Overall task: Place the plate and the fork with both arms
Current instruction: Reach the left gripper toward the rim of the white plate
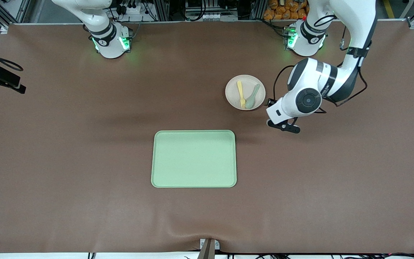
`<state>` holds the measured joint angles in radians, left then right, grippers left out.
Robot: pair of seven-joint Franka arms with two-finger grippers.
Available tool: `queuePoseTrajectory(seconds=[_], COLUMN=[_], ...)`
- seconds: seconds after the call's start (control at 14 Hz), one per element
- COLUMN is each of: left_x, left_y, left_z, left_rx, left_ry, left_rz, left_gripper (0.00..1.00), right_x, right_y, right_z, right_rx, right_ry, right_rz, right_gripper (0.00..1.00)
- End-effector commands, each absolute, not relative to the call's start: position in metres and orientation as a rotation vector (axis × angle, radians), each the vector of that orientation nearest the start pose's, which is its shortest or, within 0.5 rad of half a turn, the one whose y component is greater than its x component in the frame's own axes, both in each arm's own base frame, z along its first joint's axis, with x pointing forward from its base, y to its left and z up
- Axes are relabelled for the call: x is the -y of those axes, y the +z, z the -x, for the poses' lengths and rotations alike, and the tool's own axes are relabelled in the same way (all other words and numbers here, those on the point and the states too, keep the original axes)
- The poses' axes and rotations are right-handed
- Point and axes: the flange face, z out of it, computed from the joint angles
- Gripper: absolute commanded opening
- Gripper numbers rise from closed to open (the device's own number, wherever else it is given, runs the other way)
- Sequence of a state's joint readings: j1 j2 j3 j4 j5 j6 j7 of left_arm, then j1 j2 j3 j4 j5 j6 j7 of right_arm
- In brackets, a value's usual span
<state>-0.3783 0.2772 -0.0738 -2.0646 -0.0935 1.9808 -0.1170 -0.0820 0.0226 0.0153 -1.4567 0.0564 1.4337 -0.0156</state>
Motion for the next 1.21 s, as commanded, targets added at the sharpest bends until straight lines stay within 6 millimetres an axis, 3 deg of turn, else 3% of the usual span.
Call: queuePoseTrajectory(seconds=[0.0, 0.14, 0.43, 1.14], left_x=[0.251, 0.258, 0.281, 0.282], left_y=[0.257, 0.232, 0.207, 0.169], left_z=[-0.468, -0.456, -0.438, -0.416], left_rx=[-0.417, -0.416, -0.380, -0.362], left_ry=[0.615, 0.680, 0.710, 0.812], left_rz=[3.034, 2.999, 2.958, 2.889], left_gripper=[1.00, 1.00, 1.00, 1.00], right_x=[0.034, 0.034, 0.034, 0.035], right_y=[0.655, 0.655, 0.655, 0.655], right_z=[-0.545, -0.545, -0.545, -0.545], right_rx=[-0.060, -0.060, -0.060, -0.064], right_ry=[0.074, 0.074, 0.074, 0.074], right_rz=[3.067, 3.067, 3.067, 3.065], right_gripper=[1.00, 1.00, 1.00, 1.00])
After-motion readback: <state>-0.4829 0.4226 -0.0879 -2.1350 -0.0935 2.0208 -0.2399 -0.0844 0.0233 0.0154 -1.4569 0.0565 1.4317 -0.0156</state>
